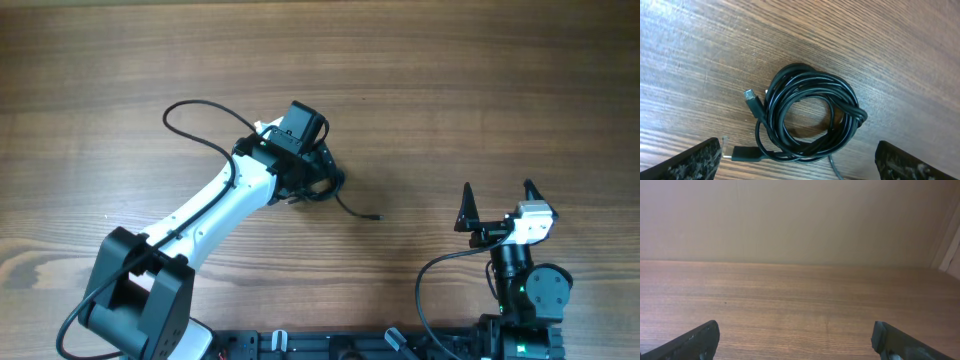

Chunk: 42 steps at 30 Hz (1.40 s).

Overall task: Untangle cables
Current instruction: 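Lower the left gripper onto the coil and close on the cable bundle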

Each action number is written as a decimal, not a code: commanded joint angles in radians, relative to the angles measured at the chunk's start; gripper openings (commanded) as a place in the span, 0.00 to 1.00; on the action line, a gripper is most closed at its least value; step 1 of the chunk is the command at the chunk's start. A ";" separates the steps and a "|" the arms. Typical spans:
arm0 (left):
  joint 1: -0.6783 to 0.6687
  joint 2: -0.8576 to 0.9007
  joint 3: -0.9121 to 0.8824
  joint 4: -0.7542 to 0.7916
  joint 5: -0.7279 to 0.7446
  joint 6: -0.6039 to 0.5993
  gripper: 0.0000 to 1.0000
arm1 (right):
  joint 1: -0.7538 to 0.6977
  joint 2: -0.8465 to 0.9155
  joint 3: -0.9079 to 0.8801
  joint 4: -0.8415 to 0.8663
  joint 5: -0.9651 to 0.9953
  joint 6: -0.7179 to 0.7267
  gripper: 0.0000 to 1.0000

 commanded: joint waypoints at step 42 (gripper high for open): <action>0.043 0.001 0.000 0.104 0.164 1.146 0.70 | 0.005 -0.009 -0.001 0.005 0.018 -0.001 1.00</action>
